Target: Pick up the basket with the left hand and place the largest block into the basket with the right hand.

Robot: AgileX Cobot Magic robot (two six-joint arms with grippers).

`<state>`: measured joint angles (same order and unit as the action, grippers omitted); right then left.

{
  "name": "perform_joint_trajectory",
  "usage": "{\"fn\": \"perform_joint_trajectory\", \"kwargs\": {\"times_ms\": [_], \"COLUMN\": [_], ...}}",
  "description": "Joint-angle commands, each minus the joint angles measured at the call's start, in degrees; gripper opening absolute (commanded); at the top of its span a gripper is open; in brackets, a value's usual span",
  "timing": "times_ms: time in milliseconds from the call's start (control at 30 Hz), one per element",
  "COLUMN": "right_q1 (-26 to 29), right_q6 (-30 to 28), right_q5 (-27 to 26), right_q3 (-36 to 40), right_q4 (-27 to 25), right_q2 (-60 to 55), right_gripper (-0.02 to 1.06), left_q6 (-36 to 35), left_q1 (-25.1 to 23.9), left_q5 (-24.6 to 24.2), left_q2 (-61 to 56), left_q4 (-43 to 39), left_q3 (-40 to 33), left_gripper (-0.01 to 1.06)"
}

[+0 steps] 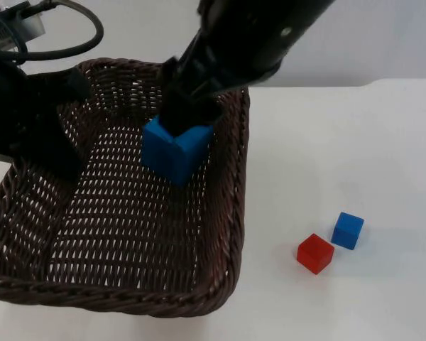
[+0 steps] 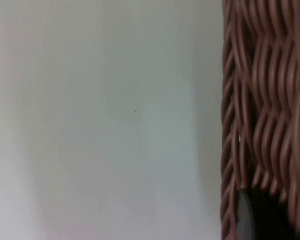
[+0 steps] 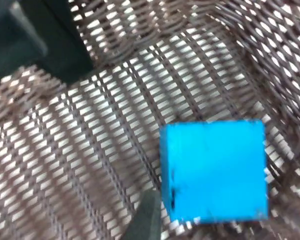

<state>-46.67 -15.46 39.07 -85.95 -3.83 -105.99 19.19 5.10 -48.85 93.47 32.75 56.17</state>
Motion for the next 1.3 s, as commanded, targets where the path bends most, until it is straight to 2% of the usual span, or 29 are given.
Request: {"fn": "perform_joint_trajectory", "kwargs": {"times_ms": [0, 167, 233, 400, 700, 1000, 1267], "right_q1": [0.2, 0.2, 0.2, 0.2, 0.2, 0.2, 0.2], "right_q6": [0.0, 0.0, 0.0, 0.9, 3.0, 3.2, 4.2], "right_q5": [2.4, 6.6, 6.7, 2.8, -2.7, -2.8, -2.7], "right_q3": [-0.3, -0.2, 0.2, 5.8, 21.4, 27.6, 29.2], "right_q4": [0.6, 0.7, 0.7, 0.6, 0.7, 0.6, 0.6], "right_q2": [2.3, 6.9, 8.0, 13.3, 27.4, 37.7, 42.3], "right_gripper": [0.80, 0.80, 0.80, 0.80, 0.80, 0.80, 0.80], "left_q6": [-0.2, 0.0, 0.0, 0.4, 0.4, 3.0, 3.5], "left_q1": [0.2, 0.2, 0.2, 0.2, 0.2, 0.2, 0.2], "left_q5": [-1.3, -1.9, -1.8, -1.8, -1.4, -1.1, -0.4], "left_q2": [-0.9, -0.9, -0.9, -0.9, -0.9, -0.9, -0.9], "left_q4": [2.1, 2.1, 2.1, 1.4, 1.3, 1.1, 1.1], "left_q3": [0.2, 0.2, 0.2, 0.2, 0.2, 0.2, 0.2], "left_gripper": [0.00, 0.00, 0.00, 0.00, 0.00, 0.00, 0.00]}}
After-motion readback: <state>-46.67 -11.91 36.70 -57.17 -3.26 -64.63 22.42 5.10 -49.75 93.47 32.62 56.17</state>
